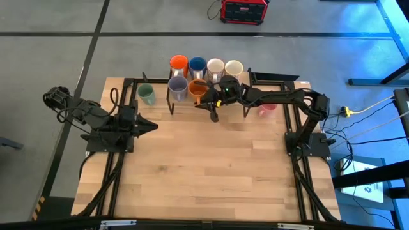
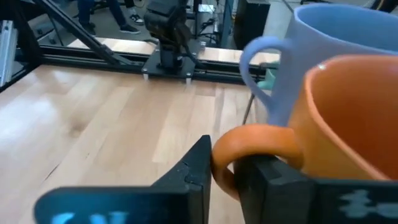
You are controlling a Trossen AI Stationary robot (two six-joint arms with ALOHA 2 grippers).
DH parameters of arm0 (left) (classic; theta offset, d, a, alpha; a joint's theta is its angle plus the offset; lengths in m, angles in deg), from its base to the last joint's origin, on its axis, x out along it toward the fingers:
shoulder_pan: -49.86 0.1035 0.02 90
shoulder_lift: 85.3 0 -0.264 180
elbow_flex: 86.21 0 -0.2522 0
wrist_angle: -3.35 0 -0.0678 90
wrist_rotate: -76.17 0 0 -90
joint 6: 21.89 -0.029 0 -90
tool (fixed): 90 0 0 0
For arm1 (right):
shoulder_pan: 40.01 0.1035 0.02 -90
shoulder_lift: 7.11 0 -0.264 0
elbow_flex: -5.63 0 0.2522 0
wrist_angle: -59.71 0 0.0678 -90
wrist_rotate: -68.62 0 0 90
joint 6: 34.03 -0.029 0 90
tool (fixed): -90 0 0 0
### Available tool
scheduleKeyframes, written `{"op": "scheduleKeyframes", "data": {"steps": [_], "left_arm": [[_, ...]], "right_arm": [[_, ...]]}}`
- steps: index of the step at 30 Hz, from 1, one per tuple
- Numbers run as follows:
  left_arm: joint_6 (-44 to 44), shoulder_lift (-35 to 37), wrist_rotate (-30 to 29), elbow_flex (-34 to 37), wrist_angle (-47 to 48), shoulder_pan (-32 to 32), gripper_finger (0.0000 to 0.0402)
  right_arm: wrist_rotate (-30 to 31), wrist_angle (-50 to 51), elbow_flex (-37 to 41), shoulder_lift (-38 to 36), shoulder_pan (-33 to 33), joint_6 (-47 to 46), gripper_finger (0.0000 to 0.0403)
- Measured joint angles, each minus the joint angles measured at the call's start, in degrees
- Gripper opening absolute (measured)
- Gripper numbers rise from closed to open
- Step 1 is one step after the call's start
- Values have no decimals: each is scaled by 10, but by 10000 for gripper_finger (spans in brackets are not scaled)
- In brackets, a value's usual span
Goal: Place coffee mugs
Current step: Put the light orange mug on the shelf
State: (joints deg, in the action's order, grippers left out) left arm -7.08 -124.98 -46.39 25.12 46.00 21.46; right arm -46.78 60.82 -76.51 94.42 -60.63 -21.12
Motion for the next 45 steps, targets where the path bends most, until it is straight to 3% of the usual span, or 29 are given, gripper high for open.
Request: {"op": "scheduleKeyframes", "data": {"steps": [15,31,41,45], "left_arm": [[-3,0,1,0,0,0,20],[-5,0,2,0,8,0,20],[-5,0,3,0,16,0,20],[-5,0,3,0,16,0,20]], "right_arm": [[59,25,1,-14,0,-40,161],[80,164,1,-66,0,-39,166],[69,119,0,-55,25,-38,166],[95,126,0,-54,28,-40,166]]}}
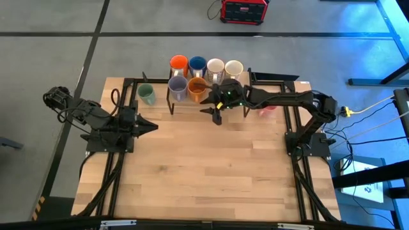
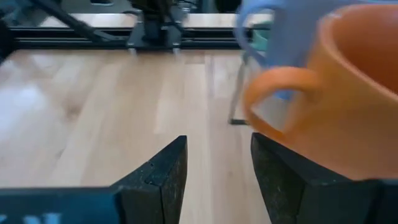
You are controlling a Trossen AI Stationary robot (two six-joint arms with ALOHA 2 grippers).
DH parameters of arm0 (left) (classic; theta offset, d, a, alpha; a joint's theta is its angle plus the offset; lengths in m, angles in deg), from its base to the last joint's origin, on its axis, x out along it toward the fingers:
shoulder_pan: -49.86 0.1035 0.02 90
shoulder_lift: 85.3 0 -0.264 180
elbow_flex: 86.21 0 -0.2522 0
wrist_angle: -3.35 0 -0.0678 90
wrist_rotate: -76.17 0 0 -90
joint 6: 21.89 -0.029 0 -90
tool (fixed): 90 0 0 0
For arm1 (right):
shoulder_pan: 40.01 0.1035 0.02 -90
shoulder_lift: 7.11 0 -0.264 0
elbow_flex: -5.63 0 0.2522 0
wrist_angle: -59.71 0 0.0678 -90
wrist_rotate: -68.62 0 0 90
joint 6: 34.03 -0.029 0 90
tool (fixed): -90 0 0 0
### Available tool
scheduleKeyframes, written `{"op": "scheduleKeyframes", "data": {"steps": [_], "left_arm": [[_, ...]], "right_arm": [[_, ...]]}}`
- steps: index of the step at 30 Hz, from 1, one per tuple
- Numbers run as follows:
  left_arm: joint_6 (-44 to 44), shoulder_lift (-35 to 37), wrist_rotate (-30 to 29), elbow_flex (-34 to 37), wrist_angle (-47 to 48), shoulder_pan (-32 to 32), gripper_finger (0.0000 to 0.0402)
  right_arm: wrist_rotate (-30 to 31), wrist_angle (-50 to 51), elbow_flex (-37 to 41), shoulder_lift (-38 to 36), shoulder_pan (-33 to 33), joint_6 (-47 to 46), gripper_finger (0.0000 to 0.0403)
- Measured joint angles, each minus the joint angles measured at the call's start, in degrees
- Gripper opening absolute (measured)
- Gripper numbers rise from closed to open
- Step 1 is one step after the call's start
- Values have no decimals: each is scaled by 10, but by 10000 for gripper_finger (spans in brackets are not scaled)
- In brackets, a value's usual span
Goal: Place coffee mugs
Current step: Put the light orange mug on the shelf, then put the pink mug on the shelf
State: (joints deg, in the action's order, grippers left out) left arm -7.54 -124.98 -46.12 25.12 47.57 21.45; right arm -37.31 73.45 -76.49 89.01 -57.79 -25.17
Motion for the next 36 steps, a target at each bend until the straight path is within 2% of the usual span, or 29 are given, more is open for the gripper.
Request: {"op": "scheduleKeyframes", "data": {"steps": [6,13,19,26,31,36], "left_arm": [[0,0,0,0,0,0,20],[0,0,0,0,6,0,20],[0,-1,0,0,17,0,20],[0,-1,-1,0,22,0,20],[0,-1,-1,0,22,0,20],[0,-1,-5,0,22,0,20]], "right_arm": [[3,44,1,-30,-2,-63,166],[0,250,1,-134,32,-178,166],[103,416,1,-227,67,-262,166],[220,520,43,-349,78,-360,166],[267,572,109,-427,30,-427,166],[269,580,162,-450,-57,-459,166]]}}
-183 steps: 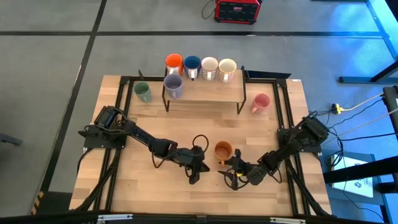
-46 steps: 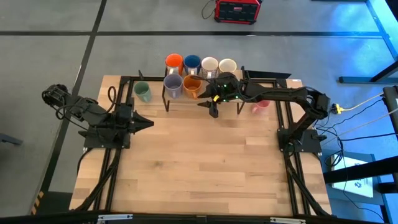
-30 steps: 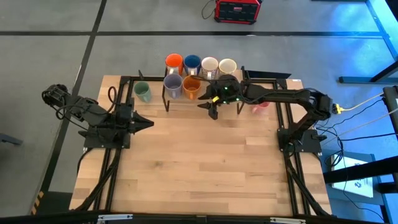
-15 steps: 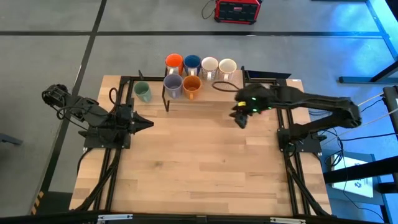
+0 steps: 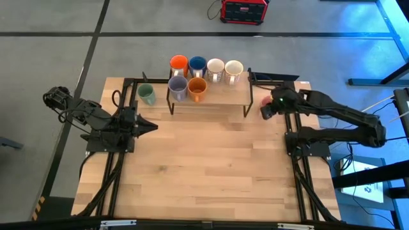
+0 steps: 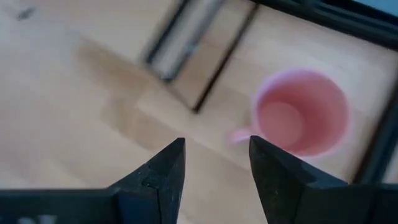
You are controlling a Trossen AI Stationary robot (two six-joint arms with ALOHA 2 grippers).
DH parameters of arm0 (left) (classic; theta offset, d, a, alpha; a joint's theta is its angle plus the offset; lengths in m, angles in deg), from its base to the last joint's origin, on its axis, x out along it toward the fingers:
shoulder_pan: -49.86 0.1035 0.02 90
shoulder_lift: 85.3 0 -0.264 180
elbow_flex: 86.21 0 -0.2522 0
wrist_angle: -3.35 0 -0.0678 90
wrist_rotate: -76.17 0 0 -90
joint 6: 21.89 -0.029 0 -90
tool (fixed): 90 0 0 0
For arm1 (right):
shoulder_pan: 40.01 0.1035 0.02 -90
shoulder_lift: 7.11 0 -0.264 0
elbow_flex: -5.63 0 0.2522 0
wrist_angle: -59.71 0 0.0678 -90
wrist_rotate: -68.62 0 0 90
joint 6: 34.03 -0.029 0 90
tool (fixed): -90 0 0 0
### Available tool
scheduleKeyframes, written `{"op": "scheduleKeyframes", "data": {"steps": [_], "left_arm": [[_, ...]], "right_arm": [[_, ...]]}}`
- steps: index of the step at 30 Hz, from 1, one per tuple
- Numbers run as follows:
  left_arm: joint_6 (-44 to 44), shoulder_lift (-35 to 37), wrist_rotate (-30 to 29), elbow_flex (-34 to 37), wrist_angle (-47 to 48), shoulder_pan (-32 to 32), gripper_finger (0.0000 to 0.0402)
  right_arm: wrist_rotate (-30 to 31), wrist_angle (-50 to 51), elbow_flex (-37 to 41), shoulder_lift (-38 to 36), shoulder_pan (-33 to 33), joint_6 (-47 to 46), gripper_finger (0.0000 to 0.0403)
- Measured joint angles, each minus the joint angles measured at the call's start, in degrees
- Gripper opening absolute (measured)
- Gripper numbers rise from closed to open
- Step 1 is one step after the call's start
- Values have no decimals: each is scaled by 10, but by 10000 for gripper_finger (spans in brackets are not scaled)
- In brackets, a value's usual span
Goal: Place coffee mugs
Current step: Put the pink mug on the shelf
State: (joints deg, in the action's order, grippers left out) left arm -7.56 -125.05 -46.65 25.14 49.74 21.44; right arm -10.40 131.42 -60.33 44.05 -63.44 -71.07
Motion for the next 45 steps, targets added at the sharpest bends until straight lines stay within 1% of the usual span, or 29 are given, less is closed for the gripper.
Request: {"op": "scheduleKeyframes", "data": {"steps": [4,9,11,15,22,27,34,37,40,45], "left_arm": [[0,0,-16,0,0,0,20],[0,0,-24,0,0,0,20],[1,0,-24,0,0,0,20],[1,0,-25,0,0,0,20],[1,0,-25,0,0,0,20],[1,0,-25,0,0,0,20],[1,0,-25,0,0,0,20],[1,0,-25,0,0,0,20],[1,0,-25,0,0,0,20],[1,0,-25,0,0,0,20]], "right_arm": [[-9,-24,19,20,-71,17,166],[-59,-54,35,65,-145,66,166],[-81,-59,38,89,-165,89,166],[-90,-63,39,139,-189,127,166],[-99,-94,39,197,-202,163,166],[-105,-104,37,215,-202,169,161],[-108,-98,42,222,-202,177,96],[-109,-101,40,217,-202,178,80],[-111,-102,40,217,-202,176,78],[-106,-90,40,218,-201,179,97]]}}
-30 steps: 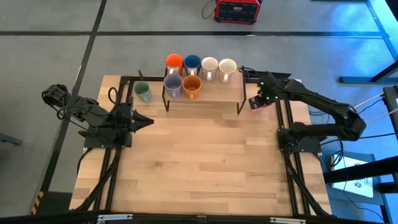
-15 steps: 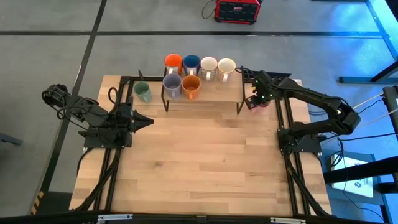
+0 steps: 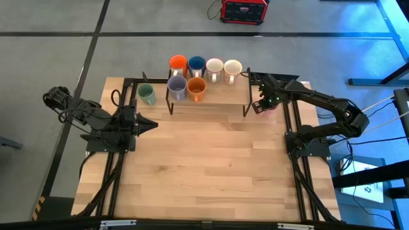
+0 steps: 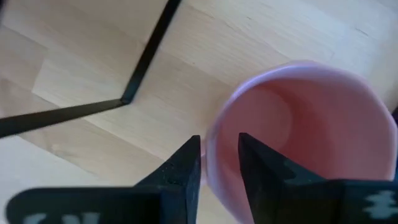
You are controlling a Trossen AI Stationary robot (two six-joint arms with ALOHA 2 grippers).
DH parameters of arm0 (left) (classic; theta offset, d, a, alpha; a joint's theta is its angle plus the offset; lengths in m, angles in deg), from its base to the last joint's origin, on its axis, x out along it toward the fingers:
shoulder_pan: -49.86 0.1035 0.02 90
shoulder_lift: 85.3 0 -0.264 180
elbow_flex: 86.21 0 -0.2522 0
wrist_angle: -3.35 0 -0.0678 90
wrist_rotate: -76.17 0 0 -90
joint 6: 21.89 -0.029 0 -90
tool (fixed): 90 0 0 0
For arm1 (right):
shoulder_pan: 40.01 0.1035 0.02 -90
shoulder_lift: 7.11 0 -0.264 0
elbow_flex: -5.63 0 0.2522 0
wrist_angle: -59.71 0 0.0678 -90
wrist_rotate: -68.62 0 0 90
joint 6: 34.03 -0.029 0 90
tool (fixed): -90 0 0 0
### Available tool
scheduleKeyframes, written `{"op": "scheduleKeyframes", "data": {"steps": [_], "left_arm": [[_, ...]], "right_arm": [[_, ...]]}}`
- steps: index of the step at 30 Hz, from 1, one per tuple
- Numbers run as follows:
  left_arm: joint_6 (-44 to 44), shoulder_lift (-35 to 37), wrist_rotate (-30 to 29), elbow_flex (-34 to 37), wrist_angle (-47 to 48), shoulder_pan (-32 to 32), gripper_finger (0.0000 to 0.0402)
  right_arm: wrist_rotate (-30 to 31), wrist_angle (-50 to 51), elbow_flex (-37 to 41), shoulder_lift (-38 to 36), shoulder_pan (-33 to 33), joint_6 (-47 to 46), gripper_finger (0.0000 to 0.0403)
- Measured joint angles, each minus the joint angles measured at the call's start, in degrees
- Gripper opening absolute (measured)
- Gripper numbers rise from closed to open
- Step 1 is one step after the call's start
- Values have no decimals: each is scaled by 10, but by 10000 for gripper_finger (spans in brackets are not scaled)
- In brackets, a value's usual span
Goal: Place coffee mugs
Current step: Put the pink mug on the shelf
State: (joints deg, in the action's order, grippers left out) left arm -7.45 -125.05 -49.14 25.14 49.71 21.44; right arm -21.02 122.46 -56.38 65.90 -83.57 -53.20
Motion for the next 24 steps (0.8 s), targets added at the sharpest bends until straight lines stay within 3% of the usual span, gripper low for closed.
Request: {"op": "scheduleKeyframes", "data": {"steps": [6,12,18,24], "left_arm": [[0,0,0,0,0,0,20],[0,0,0,0,0,0,20],[0,0,0,0,0,0,21],[0,0,0,0,0,0,20]], "right_arm": [[15,-4,13,0,0,11,93],[18,-7,15,0,0,30,12],[14,29,5,-24,7,28,6],[5,93,-37,-81,81,-13,4]]}}
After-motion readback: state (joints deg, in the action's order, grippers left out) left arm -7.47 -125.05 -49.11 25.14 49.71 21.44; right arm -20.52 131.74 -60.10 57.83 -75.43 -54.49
